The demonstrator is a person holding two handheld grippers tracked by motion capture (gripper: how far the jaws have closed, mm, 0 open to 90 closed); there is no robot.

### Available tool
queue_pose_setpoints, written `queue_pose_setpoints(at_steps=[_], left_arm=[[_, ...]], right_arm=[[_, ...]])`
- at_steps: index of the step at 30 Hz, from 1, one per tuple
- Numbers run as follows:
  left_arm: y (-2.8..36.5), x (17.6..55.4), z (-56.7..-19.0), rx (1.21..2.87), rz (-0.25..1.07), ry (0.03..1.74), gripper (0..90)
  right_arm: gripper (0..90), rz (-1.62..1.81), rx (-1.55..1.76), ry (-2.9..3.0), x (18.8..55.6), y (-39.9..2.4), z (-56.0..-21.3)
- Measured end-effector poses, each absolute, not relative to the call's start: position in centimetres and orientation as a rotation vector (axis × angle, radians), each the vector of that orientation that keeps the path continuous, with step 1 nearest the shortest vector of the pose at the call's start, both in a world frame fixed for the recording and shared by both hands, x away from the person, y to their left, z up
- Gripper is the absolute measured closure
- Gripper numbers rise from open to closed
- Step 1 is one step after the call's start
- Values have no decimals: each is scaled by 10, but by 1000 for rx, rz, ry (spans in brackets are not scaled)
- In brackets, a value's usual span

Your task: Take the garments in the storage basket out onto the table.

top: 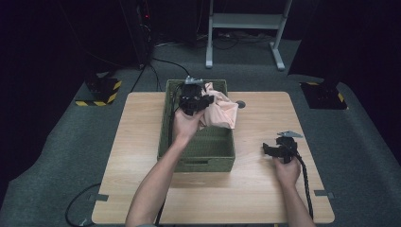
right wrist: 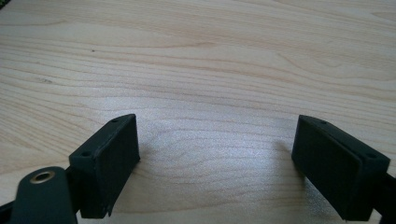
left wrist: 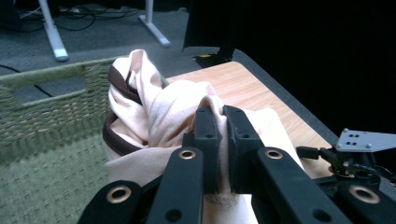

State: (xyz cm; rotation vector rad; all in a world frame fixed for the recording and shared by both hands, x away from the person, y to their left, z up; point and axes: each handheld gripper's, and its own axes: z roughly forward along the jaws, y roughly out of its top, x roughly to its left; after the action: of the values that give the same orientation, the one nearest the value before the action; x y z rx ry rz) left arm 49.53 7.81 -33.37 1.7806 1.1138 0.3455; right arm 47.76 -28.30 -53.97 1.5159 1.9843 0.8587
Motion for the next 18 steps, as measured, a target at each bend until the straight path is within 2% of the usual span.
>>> queue_pose_setpoints(at_steps=[18], left_arm=[[43,497,-321,1805,289,1024,848]], right_arm=[[145,859,1516,1984,478,-283,-540]])
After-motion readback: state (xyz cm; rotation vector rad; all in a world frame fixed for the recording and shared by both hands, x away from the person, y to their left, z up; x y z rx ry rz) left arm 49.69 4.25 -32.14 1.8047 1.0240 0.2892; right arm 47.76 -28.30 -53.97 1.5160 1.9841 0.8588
